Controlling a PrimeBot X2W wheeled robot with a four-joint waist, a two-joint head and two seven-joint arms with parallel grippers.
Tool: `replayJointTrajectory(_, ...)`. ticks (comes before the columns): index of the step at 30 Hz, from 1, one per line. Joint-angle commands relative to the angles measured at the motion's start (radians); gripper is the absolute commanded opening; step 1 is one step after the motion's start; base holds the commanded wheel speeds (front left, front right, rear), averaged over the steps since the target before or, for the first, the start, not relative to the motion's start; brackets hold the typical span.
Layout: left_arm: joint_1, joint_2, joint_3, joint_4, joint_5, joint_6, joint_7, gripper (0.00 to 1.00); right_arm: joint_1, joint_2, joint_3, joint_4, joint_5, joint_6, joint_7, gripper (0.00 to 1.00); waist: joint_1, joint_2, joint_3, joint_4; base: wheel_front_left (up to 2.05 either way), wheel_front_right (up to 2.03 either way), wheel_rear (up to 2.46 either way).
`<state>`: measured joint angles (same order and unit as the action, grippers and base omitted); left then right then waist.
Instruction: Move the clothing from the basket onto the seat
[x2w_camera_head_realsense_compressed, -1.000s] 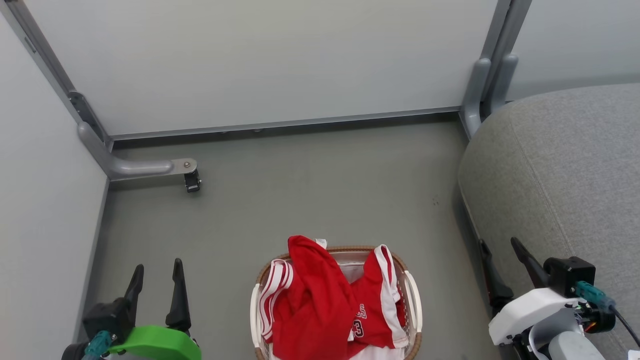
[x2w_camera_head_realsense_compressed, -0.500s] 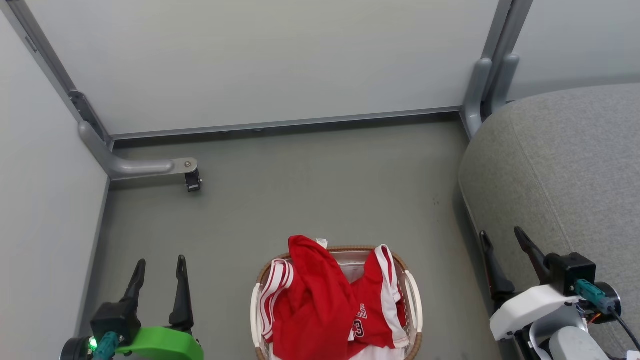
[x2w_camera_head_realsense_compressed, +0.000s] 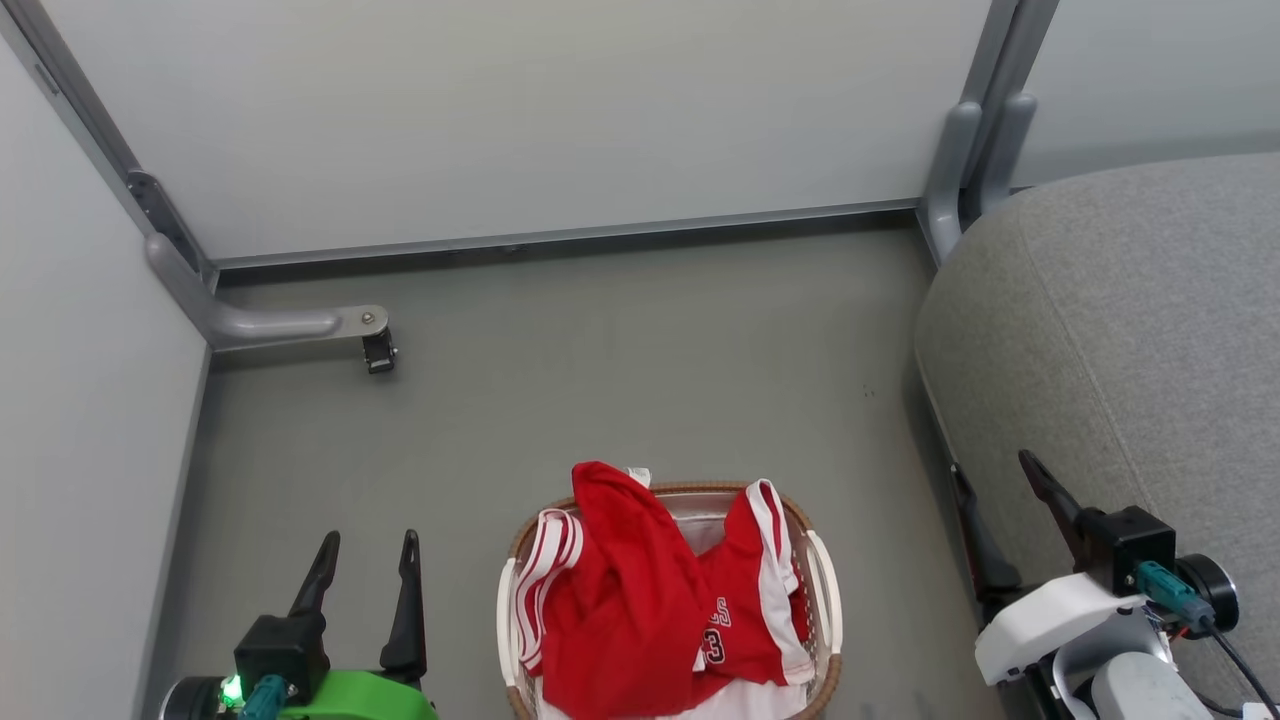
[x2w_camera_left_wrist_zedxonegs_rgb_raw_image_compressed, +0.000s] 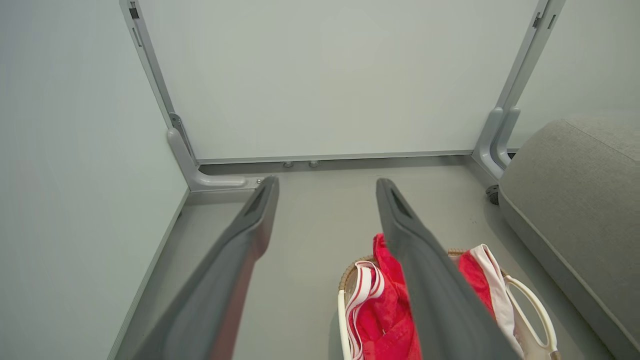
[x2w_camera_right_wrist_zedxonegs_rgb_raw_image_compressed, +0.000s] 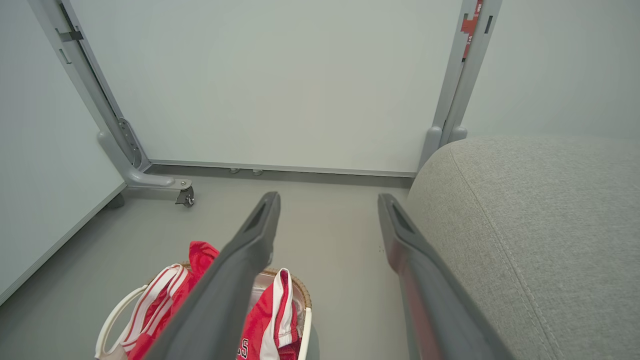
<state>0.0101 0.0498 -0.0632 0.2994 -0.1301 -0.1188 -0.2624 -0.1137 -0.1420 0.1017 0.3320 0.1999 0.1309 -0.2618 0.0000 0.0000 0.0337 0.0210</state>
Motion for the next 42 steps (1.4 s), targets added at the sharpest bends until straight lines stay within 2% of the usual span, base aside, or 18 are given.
replayJointTrajectory(1,-0.007,0.002,-0.006,0.005,-0.009,-0.002,-0.004,1.00,-0.009,-0.008,-0.001,-0.006,0.001,0.000,-0.004,1.00,0.0000,0.0000,0.022,-0.007,0.00,0.00,0.00)
replayJointTrajectory(25,-0.210,0.003,-0.135,0.103,-0.087,0.011,-0.003,1.00,-0.170,0.002,0.011,-0.101,0.021,0.000,-0.004,1.00,0.0000,0.0000,0.331,-0.089,0.00,0.00,0.00)
replayJointTrajectory(42,-0.378,0.003,-0.238,0.180,-0.081,0.001,-0.003,1.00,-0.302,0.007,0.041,-0.155,0.020,0.000,-0.004,1.00,0.0000,0.0000,0.558,-0.128,0.00,0.00,0.00)
